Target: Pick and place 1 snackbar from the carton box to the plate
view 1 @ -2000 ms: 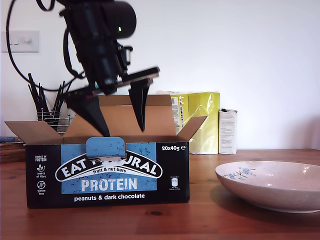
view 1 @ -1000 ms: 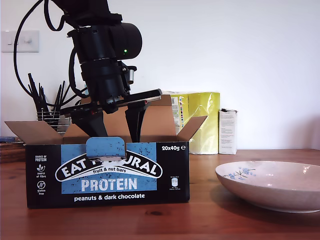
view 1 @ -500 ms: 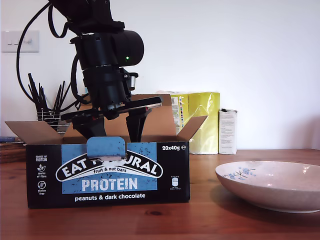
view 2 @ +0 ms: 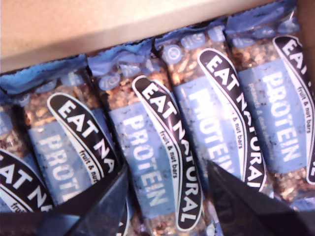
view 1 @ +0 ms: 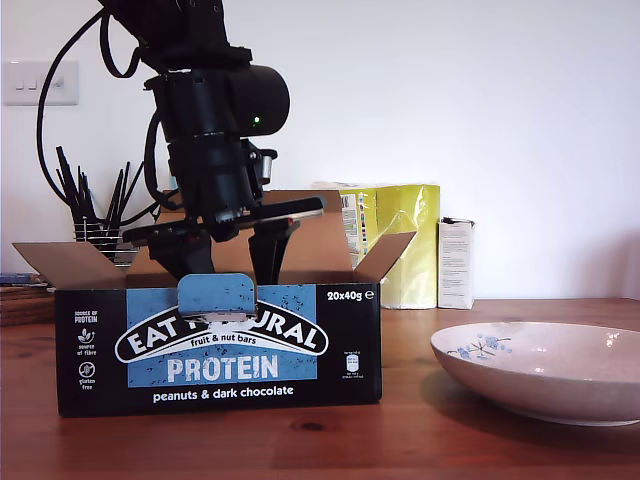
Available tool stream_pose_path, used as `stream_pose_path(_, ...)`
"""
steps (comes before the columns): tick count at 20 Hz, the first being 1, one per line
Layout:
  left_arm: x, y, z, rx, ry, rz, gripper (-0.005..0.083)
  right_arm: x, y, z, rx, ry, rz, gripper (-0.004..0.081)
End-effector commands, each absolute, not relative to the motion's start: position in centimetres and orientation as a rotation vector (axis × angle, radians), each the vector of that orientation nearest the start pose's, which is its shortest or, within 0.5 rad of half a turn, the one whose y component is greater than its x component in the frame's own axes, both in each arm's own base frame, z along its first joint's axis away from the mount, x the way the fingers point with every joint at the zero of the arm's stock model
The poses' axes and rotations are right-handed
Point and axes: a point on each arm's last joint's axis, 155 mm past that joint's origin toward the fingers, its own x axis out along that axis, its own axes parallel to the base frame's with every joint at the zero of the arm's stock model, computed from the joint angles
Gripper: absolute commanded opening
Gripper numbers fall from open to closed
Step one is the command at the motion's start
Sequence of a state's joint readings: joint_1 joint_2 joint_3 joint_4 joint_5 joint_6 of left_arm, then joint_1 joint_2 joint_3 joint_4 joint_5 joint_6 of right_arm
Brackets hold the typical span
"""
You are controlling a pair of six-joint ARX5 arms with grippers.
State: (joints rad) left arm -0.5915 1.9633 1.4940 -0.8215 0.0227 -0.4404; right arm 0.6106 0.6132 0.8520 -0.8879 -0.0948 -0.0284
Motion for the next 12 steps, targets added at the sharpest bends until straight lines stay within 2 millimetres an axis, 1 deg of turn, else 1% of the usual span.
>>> stream_pose_path(1, 34.7, -23.6, 0.8, 0.033, 1.426, -0.189, 0.0277, 17.6, 14.7, 22.5, -0.198, 0.614, 0.700, -0.0013)
stream_pose_path(3, 34.8, -24.0, 0.9, 0.022, 1.419, -0.205, 0.0196, 17.6, 14.7, 22.5, -0.198, 0.614, 0.700, -0.0013)
stream_pose_path(5, 35.1, -24.7, 1.1, -0.002, 1.407, -0.233, 0.0158, 17.6, 14.7, 22.5, -0.199, 0.614, 0.700, -0.0013)
stream_pose_path(9, 35.4, -25.2, 1.4, -0.013, 1.398, -0.252, 0.0157, 17.7, 14.7, 22.5, -0.198, 0.613, 0.700, -0.0013)
stream_pose_path(12, 35.9, -25.6, 2.3, -0.018, 1.380, -0.264, 0.0157, 17.7, 14.7, 22.5, -0.198, 0.612, 0.700, -0.0013)
